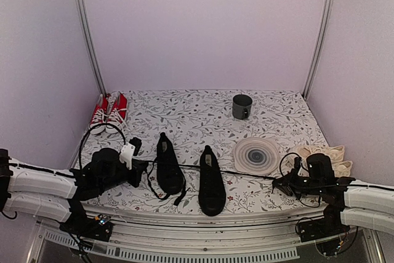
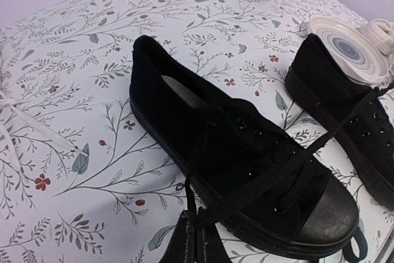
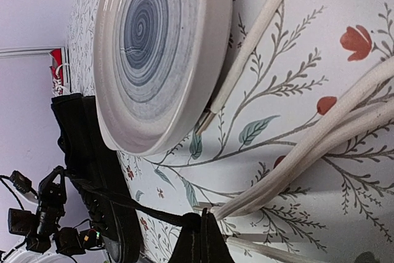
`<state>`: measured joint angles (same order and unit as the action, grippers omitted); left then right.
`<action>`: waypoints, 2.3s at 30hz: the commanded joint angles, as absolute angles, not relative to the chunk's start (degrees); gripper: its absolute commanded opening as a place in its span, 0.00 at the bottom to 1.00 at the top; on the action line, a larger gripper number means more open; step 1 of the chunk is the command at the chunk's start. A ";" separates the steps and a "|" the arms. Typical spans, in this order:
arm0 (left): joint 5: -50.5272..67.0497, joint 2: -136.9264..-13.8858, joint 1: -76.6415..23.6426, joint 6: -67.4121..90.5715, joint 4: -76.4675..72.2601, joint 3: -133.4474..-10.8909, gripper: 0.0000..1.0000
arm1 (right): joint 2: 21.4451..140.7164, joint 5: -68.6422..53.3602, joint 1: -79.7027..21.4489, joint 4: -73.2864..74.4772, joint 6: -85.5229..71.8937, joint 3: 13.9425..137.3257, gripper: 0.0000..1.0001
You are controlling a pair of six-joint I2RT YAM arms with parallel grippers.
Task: Tie the shoes
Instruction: Place the half-tied shoelace at the center of the board, then pass from the left arm to the right
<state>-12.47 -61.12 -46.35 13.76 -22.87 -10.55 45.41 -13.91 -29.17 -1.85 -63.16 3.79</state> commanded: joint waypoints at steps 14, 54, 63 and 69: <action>-5.71 -61.81 -50.44 2.37 -25.92 -18.58 0.00 | 70.83 -20.77 -43.82 4.17 -44.92 26.19 0.01; 4.47 -67.17 -56.42 -8.02 -35.68 -28.83 0.00 | 96.85 -16.61 -53.52 -13.21 0.41 54.58 0.03; 3.25 -82.27 -56.77 -7.48 -30.58 -30.10 0.00 | 91.80 -20.10 -51.16 -12.30 -10.00 51.16 0.01; 6.26 -91.16 -58.20 -10.56 -31.29 -33.72 0.01 | 91.47 -21.34 -49.78 -11.82 -17.02 50.32 0.01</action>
